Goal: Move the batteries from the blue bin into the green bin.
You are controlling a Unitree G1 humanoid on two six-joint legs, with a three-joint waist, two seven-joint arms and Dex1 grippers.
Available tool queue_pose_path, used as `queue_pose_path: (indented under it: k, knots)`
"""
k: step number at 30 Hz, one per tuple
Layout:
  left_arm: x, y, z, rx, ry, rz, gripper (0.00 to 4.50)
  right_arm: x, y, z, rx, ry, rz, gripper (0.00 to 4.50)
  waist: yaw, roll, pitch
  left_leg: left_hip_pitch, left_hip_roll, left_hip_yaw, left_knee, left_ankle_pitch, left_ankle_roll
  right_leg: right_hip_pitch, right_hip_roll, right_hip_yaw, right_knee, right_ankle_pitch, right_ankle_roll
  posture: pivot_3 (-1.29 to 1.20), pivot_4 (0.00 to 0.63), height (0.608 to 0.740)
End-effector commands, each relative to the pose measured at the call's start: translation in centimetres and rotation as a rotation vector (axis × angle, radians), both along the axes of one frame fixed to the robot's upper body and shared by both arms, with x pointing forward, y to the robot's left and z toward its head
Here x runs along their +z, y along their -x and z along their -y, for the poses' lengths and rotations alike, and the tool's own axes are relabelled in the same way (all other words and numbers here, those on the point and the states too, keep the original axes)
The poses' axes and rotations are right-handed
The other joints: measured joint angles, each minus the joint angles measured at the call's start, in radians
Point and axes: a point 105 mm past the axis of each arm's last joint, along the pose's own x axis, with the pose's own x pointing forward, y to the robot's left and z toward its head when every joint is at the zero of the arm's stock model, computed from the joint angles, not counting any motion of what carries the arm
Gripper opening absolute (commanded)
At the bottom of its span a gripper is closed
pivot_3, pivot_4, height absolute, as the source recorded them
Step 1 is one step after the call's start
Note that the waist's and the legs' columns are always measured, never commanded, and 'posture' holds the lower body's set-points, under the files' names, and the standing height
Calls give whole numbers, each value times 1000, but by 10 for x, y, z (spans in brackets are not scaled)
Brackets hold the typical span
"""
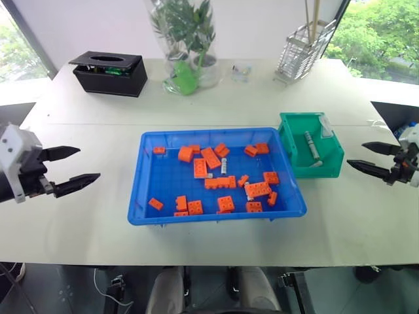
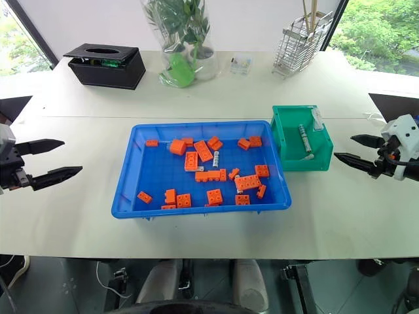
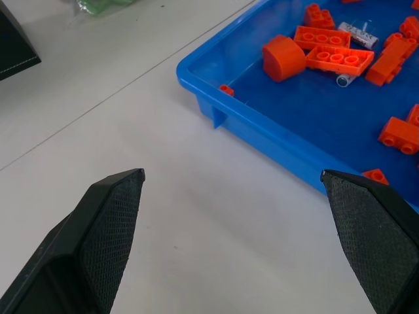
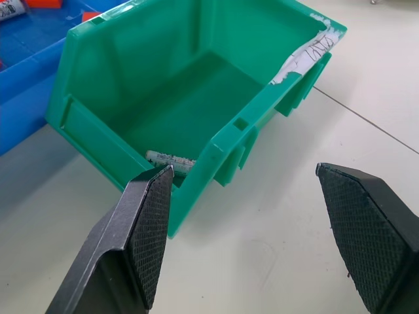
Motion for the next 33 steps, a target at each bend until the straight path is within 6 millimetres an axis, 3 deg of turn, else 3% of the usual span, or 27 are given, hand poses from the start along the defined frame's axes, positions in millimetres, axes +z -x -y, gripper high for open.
queue_pose_path:
  k: [1,8,11,16,20,22,26,29,33]
  knots:
    - [13,-2,2,3,-5,57,4500,13,-2,1,-1,6,53,3574,0,0,0,0,0,0,0,0,0,0,0,0,0,0,0,0,150,736]
    - [10,-6,4,-3,17,41,4500,17,0,6,-24,-25,56,3574,0,0,0,0,0,0,0,0,0,0,0,0,1,0,0,0,150,736]
    - [10,-9,5,-4,13,52,4500,19,2,9,-32,-9,51,4450,0,0,0,0,-1,0,0,0,0,0,1,0,1,0,0,0,150,736]
    - [5,-9,6,-22,-12,44,4500,22,3,15,-59,9,62,4490,0,0,0,0,-1,1,0,0,0,0,1,0,1,0,0,0,150,736]
    - [18,-15,13,-59,16,68,4500,39,-3,7,-22,32,90,4490,0,0,0,0,-1,1,1,0,0,0,1,0,1,0,0,0,150,736]
    - [26,-16,19,-98,38,73,4500,52,-8,-6,37,29,107,4490,-1,0,0,0,-1,1,1,0,0,0,1,0,2,0,0,0,150,736]
    - [38,-9,39,-223,45,52,4500,78,-20,-57,232,51,127,4490,-9,1,1,1,-1,1,2,0,0,0,2,1,3,0,0,0,150,736]
    - [38,-1,59,-338,32,12,4500,91,-27,-112,413,55,125,4490,-16,2,1,0,-1,1,1,0,0,-2,3,1,4,0,0,0,150,736]
    - [23,10,82,-479,-28,-52,4500,89,-33,-174,560,32,69,4490,-19,1,1,0,-1,0,1,0,0,-2,3,0,5,0,1,0,150,736]
